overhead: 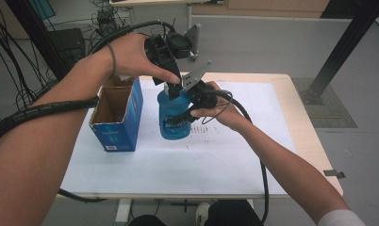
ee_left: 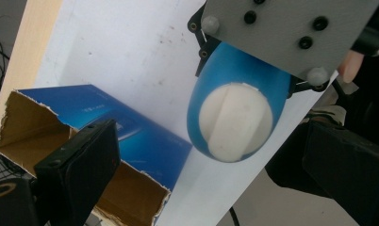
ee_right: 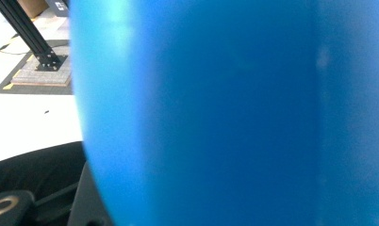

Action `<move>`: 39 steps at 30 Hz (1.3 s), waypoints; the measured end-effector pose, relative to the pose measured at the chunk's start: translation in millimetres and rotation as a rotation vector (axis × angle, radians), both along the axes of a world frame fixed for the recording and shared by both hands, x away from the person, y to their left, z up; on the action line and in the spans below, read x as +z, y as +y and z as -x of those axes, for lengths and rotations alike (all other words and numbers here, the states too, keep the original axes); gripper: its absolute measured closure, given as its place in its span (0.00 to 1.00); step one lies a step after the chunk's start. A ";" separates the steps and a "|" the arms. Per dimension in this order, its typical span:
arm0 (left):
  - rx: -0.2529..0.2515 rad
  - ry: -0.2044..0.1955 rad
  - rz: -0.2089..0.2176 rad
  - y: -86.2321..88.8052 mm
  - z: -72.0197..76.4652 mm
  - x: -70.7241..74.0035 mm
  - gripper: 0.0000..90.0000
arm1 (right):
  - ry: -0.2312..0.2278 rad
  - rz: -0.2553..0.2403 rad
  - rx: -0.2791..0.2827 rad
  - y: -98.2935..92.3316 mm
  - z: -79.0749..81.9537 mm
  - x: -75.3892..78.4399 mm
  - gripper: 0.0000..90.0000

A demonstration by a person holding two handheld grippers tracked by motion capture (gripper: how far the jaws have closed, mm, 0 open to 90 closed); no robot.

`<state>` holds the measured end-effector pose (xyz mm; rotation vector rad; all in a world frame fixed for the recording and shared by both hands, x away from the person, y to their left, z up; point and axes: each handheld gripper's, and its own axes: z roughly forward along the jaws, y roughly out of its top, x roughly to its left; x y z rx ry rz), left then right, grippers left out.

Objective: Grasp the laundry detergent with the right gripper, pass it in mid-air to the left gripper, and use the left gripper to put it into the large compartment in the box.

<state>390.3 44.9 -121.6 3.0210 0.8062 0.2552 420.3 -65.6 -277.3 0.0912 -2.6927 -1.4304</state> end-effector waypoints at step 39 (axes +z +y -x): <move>-0.051 0.069 0.007 0.1 2.0 -23.7 0.06 | -0.027 -0.024 0.033 0.2 8.7 6.8 0.48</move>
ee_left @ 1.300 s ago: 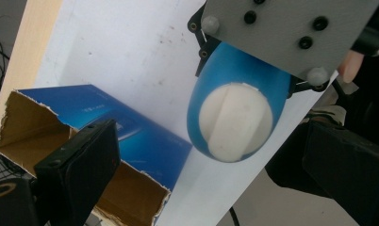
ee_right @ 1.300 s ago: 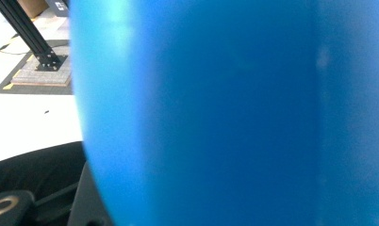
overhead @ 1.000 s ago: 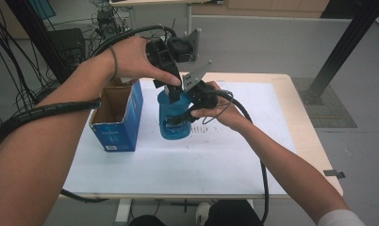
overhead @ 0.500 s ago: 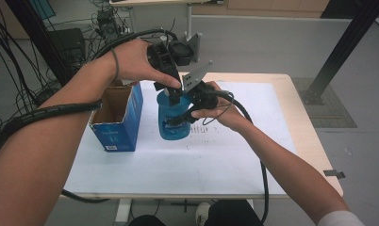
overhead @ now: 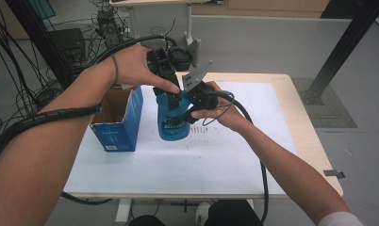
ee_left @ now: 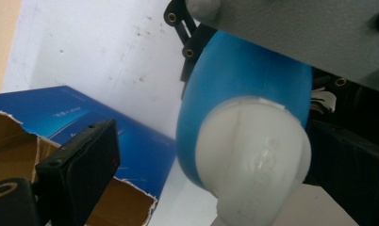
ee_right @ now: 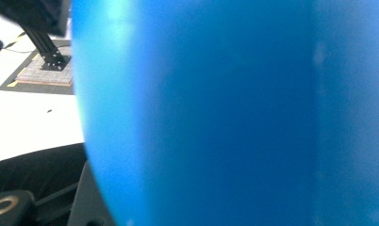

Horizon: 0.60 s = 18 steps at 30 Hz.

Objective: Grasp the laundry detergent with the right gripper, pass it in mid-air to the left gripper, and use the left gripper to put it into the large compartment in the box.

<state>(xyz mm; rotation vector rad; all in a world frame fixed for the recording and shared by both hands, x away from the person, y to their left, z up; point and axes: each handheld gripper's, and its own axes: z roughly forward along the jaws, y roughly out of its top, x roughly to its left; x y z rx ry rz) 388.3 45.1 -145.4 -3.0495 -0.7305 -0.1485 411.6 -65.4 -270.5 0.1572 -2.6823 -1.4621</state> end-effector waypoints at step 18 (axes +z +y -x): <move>-0.023 0.011 0.012 -4.2 1.9 -8.3 0.06 | -0.016 -0.039 0.043 0.8 -0.2 1.0 0.48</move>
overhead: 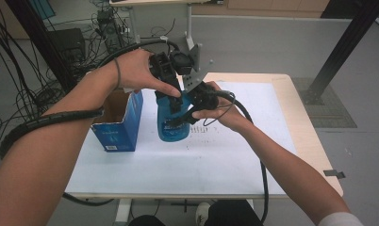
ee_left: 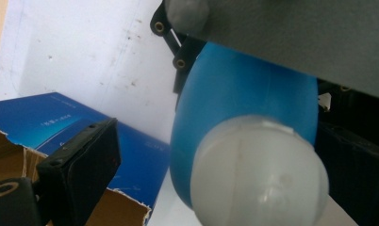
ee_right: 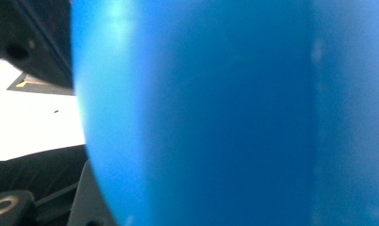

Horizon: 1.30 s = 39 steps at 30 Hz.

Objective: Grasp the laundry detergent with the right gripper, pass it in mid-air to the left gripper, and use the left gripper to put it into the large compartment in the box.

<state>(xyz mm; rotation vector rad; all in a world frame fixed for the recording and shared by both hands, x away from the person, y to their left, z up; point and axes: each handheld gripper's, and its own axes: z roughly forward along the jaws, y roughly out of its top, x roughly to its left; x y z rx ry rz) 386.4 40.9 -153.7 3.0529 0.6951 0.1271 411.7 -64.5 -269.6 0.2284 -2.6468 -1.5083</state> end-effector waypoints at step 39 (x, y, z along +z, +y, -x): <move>-0.018 0.005 0.010 -2.8 -0.8 -7.4 0.08 | 0.028 -0.002 -0.007 -3.4 0.6 1.0 0.48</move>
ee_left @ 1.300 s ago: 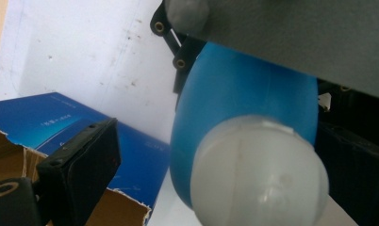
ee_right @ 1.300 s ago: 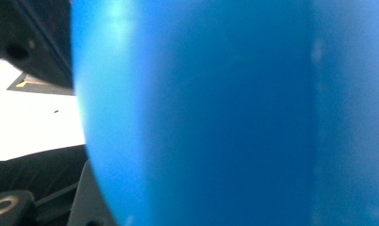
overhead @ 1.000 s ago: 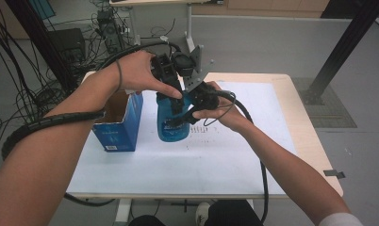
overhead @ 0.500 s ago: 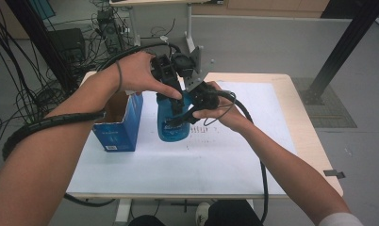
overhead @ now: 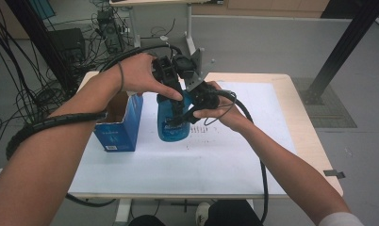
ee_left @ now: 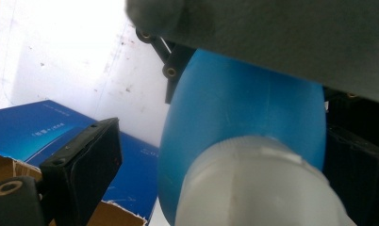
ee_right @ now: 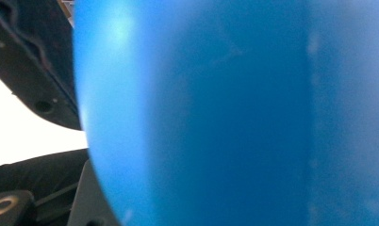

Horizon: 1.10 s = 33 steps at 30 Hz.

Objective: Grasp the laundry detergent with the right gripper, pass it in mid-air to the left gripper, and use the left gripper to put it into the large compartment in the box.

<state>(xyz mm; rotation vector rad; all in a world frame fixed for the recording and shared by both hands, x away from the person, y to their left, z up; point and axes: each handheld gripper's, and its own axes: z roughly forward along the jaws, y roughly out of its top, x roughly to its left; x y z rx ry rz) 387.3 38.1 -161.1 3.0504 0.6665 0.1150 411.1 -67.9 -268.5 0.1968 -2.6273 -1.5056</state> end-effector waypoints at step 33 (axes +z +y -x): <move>0.004 -0.002 0.002 0.5 2.4 -0.4 0.07 | -0.003 -0.002 0.000 -0.4 1.8 0.9 0.48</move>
